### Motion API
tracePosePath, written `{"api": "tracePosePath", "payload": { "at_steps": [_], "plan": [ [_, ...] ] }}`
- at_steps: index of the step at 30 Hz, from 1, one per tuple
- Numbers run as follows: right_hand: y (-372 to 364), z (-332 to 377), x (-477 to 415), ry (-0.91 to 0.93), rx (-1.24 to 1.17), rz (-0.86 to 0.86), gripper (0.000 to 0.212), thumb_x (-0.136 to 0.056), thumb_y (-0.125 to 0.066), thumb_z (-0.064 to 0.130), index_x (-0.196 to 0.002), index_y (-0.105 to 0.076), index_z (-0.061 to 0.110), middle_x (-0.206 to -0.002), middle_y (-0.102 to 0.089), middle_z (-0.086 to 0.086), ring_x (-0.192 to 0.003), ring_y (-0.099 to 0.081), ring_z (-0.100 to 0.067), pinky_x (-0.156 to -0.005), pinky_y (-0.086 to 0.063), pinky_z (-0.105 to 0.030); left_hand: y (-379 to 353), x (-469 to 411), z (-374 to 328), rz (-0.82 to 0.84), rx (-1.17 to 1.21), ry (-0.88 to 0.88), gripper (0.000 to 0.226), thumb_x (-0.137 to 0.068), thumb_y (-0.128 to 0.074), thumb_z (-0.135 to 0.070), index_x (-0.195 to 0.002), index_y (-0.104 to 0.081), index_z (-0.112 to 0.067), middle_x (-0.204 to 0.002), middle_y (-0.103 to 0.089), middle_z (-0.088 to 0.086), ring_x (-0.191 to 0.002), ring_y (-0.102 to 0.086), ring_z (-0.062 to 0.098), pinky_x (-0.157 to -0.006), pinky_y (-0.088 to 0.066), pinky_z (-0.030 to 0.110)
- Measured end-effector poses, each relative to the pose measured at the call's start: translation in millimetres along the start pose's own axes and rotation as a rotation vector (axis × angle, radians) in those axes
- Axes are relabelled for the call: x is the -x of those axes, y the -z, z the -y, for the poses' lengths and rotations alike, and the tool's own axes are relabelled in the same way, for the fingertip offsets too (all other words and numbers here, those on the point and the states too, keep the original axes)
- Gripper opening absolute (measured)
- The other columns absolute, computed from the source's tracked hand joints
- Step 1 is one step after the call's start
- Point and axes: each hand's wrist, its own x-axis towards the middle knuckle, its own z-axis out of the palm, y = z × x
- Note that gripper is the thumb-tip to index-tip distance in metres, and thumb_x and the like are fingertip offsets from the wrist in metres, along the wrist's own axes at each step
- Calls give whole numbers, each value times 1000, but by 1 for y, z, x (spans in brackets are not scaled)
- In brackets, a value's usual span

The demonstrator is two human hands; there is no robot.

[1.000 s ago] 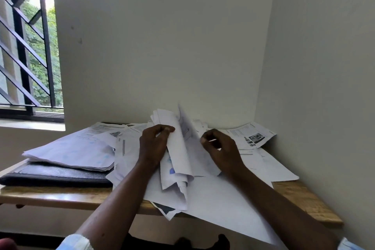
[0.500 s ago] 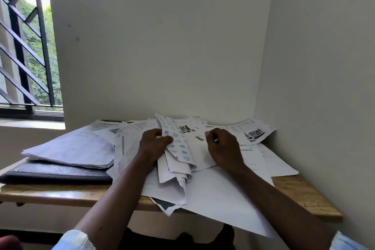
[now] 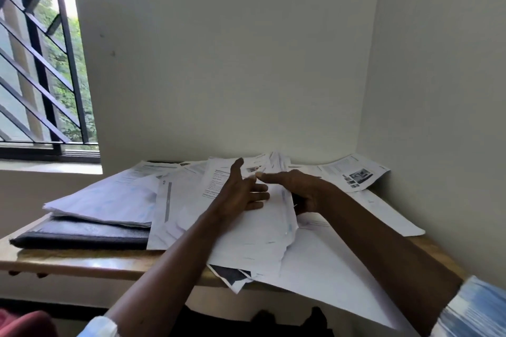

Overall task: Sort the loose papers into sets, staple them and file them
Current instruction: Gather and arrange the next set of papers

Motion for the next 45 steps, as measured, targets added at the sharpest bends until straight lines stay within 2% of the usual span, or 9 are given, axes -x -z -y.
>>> {"api": "tracePosePath", "payload": {
  "at_steps": [3, 7, 10, 14, 19, 26, 31, 39, 45],
  "plan": [
    [-2, -17, -17, 20, -21, -157, 60, -77, -88, 8, -127, -55, 2, -116, -68, -23, -99, -71, -38, -79, -62, -52, 10, -3, 6, -103, -124, -80, 69, -95, -64, -4, -151, -34, -30, -119, -73, 9, -113, -69, 33, -96, -53, 43],
    [8, -35, -29, 179, -228, -277, 46, -73, -88, 2, -115, -69, 0, -97, -76, -16, -84, -75, -28, -81, -63, -46, 25, -1, -5, -534, -635, -353, 60, -87, -73, -17, -141, -50, -29, -141, -54, 1, -133, -50, 26, -109, -38, 42],
    [24, -29, -24, 341, -436, -297, 31, -82, -79, -5, -112, -73, -6, -88, -78, -10, -80, -74, -26, -89, -61, -42, 38, 4, -28, -739, -629, -329, 72, -87, -77, -32, -148, -39, -30, -153, -41, 3, -142, -41, 30, -114, -33, 55],
    [29, -14, -11, 478, -559, -260, 19, -89, -74, 2, -108, -73, 2, -93, -79, -8, -80, -76, -20, -75, -62, -28, 52, 1, -52, -566, -385, -272, 89, -82, -85, -42, -151, -32, -26, -134, -59, 1, -126, -57, 29, -110, -45, 46],
    [33, 1, -1, 584, -665, -241, 11, -94, -67, 6, -103, -73, 6, -94, -79, -9, -83, -76, -22, -72, -62, -30, 46, -1, -57, -428, -151, -366, 39, -84, -86, -18, -118, -66, -19, -108, -76, -7, -102, -73, 19, -92, -59, 42],
    [33, 5, 6, 633, -599, -335, 28, -89, -76, 17, -117, -72, 14, -104, -79, -3, -99, -74, -26, -90, -58, -39, 31, -6, -43, -409, -98, -495, 28, -87, -83, -15, -112, -72, -23, -104, -79, -10, -94, -75, 8, -84, -60, 34],
    [31, 4, 15, 669, -578, -316, 14, -91, -74, 14, -104, -75, 18, -99, -80, -1, -91, -76, -18, -74, -59, -25, 26, -6, -32, -400, -25, -507, 30, -89, -80, -11, -117, -72, -18, -108, -79, -6, -98, -75, 12, -84, -60, 33],
    [27, 7, 14, 707, -500, -392, 24, -92, -76, 19, -114, -74, 13, -105, -79, -3, -100, -75, -24, -92, -60, -40, 27, -12, -27, -365, 83, -531, 31, -88, -77, -1, -115, -72, -13, -105, -80, -3, -94, -76, 16, -73, -61, 24],
    [52, 45, 8, 781, -437, -414, 18, -92, -75, 18, -110, -74, 15, -102, -80, -2, -96, -76, -24, -86, -62, -36, 21, -40, -55, -339, 128, -578, 34, -87, -79, -2, -118, -72, -13, -109, -79, 1, -99, -76, 23, -84, -61, 39]
  ]
}}
